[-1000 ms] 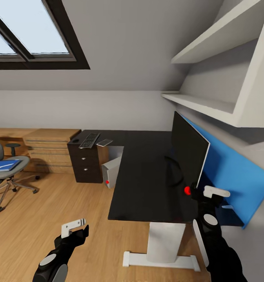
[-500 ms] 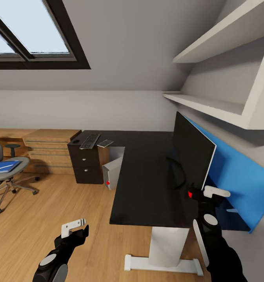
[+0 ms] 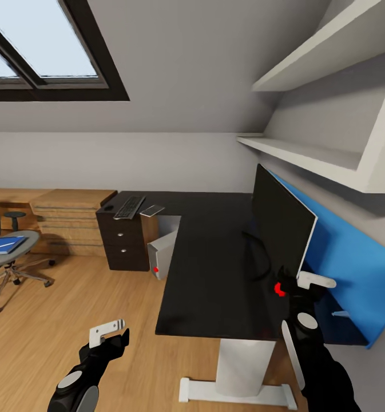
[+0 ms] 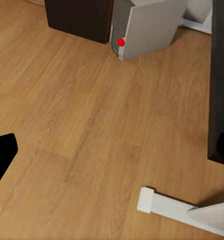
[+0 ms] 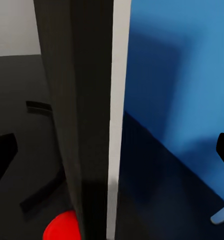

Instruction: In the bedroom, organize the workspace by keeping the computer under the desk, ensuring the monitor is on the desk, placing the keyboard on the desk next to the monitor, placing the mouse on the desk next to the keyboard, moving the folder from the swivel chair onto the desk next to the mouse, stacking the notebook on top of the folder with the pen on top of the notebook, and positioning the swivel chair next to the desk.

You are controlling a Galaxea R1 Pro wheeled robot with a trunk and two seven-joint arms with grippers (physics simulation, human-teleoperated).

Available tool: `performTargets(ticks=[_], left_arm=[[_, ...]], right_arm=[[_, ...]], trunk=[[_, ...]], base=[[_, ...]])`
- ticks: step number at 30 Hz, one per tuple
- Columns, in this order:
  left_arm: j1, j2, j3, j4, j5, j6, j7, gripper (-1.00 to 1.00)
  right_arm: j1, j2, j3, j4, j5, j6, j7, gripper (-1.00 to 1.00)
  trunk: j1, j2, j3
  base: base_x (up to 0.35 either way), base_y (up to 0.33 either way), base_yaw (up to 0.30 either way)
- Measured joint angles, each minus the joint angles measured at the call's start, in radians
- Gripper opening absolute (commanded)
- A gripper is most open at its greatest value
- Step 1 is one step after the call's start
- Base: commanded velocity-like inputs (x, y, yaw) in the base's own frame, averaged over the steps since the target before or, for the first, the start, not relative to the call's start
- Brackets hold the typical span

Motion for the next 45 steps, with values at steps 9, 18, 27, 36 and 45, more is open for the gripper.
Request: performTargets(ticks=[9,18,27,36,45], left_arm=[[0.0,0.0,-0.001,0.0,0.0,0.0,0.0,1.0],[0.0,0.0,-0.001,0.0,0.001,0.001,0.0,1.0],[0.0,0.0,0.0,0.0,0.001,0.004,0.0,1.0],[0.0,0.0,0.0,0.0,0.002,0.004,0.0,1.0],[0.0,0.001,0.007,0.0,0.003,0.005,0.0,1.0]], right_arm=[[0.0,-0.001,0.0,0.0,0.0,0.0,0.0,1.0],[0.0,-0.001,0.0,0.001,-0.001,0.0,0.0,1.0],[0.0,0.0,0.0,0.004,-0.002,0.0,0.002,1.0],[0.0,-0.001,0.0,0.003,-0.002,0.0,0.002,1.0],[0.0,-0.001,-0.001,0.003,0.0,0.0,0.0,1.0]], trunk=[[0.0,0.0,0.0],[0.001,0.0,0.0],[0.001,0.0,0.0],[0.0,0.0,0.0],[0.001,0.0,0.0]], base=[[0.021,-0.097,0.0],[-0.061,-0.115,0.0],[-0.072,-0.082,0.0],[-0.027,-0.017,0.0],[-0.244,0.118,0.0]])
